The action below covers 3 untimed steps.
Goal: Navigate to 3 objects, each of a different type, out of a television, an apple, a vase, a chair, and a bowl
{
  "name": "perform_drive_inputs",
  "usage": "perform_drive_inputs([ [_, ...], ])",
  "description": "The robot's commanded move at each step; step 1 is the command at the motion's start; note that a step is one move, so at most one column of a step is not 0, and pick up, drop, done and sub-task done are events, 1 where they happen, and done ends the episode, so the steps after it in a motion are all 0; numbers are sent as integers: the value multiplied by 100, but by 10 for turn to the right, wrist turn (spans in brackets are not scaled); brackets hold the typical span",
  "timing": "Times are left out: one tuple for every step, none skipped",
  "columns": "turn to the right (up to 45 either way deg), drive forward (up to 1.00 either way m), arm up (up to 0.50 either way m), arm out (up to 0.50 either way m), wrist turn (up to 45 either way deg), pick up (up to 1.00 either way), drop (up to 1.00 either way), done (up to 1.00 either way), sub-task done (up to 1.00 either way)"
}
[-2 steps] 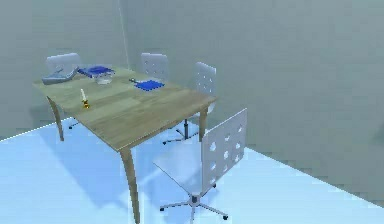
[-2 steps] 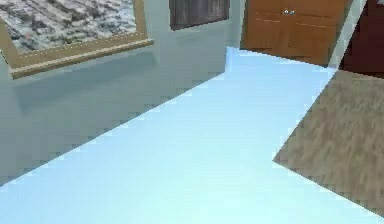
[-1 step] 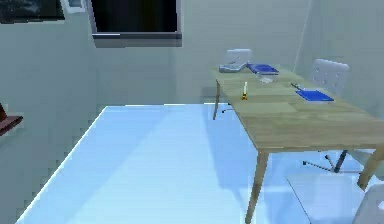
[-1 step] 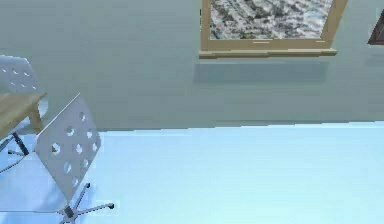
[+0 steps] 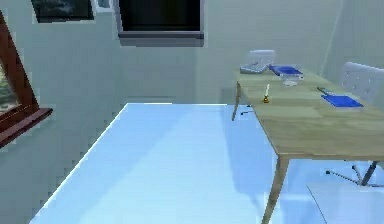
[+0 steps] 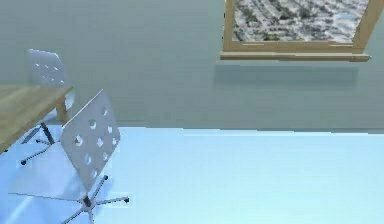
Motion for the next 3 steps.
perform_drive_inputs([
  [0,100,0,0,0,0,0,0,0],
  [0,30,0,0,0,0,0,0,0],
  [450,0,0,0,0,0,0,0,0],
])
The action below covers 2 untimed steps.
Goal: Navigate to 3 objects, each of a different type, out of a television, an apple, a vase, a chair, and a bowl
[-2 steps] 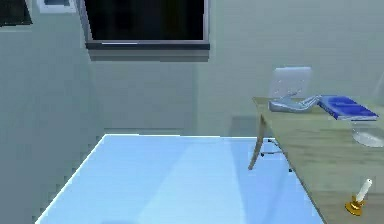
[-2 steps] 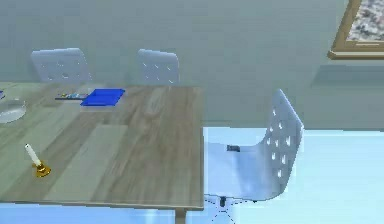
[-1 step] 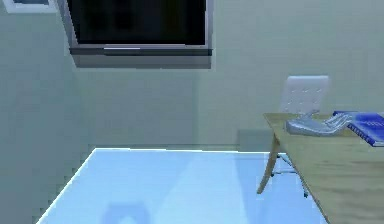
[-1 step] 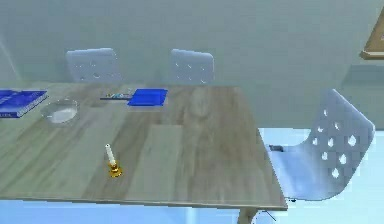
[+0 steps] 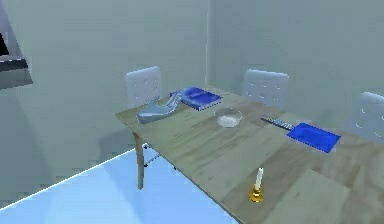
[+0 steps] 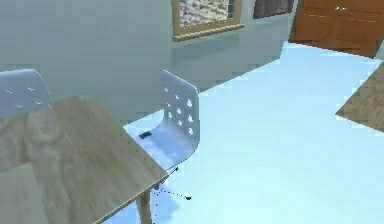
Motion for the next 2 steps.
perform_drive_inputs([
  [90,0,0,0,0,0,0,0,0],
  [0,0,0,0,0,0,0,0,100],
])
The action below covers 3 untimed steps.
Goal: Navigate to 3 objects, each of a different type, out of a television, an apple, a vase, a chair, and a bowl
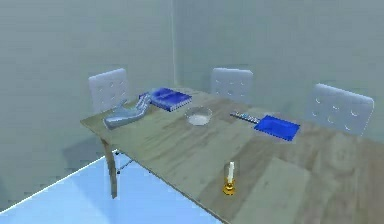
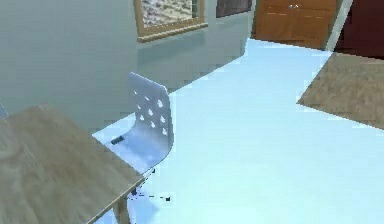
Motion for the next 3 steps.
perform_drive_inputs([
  [-450,0,0,0,0,0,0,0,0],
  [-90,0,0,0,0,0,0,0,0],
  [0,100,0,0,0,0,0,0,0],
])
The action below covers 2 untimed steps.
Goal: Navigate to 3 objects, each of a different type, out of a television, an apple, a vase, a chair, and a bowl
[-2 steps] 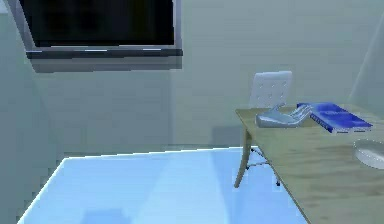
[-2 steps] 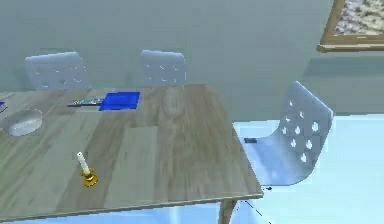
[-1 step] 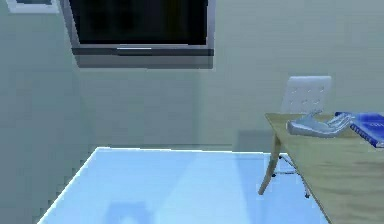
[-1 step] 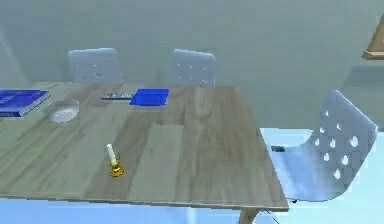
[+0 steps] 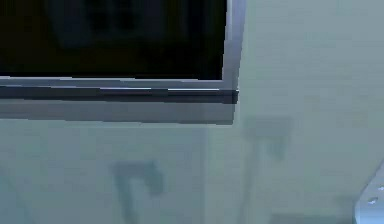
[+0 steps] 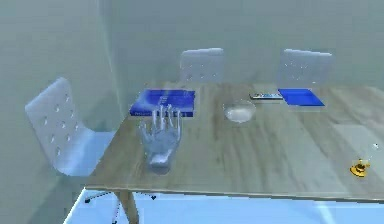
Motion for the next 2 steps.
perform_drive_inputs([
  [-240,0,0,0,0,0,0,0,0],
  [0,0,0,0,0,0,0,100,0],
])
